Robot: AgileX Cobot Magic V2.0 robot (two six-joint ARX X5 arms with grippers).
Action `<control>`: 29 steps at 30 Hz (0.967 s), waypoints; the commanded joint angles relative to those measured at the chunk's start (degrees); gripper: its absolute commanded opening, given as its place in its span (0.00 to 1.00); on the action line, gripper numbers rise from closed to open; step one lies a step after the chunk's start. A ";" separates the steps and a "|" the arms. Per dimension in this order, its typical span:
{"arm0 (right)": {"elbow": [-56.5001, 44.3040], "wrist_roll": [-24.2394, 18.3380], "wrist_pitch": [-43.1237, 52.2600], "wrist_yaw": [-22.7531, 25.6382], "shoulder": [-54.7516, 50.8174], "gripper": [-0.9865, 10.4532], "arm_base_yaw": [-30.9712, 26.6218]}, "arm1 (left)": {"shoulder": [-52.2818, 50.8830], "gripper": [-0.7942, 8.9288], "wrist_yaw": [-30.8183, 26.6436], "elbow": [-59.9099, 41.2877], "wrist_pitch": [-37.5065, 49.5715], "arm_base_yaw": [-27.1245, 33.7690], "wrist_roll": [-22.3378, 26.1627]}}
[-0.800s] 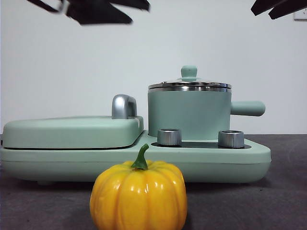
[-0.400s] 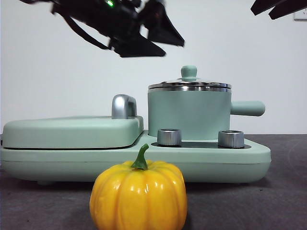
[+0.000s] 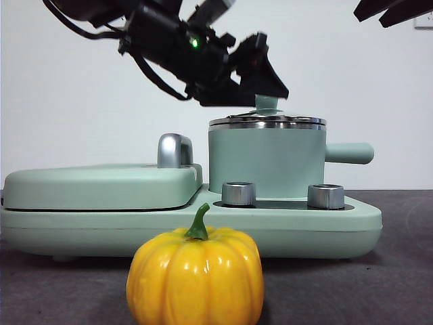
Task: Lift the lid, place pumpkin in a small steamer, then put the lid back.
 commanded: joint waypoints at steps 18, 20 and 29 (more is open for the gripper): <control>0.94 1.16 0.57 0.07 0.31 0.37 0.39 | 1.66 0.09 -2.84 1.62 0.63 -0.52 1.01; 0.94 1.16 0.57 0.09 0.31 0.37 0.39 | 1.66 0.09 -2.93 1.62 0.61 -0.52 1.01; 0.94 1.16 0.55 0.09 0.31 0.37 0.39 | 1.29 0.09 -2.93 3.02 1.09 -0.52 1.03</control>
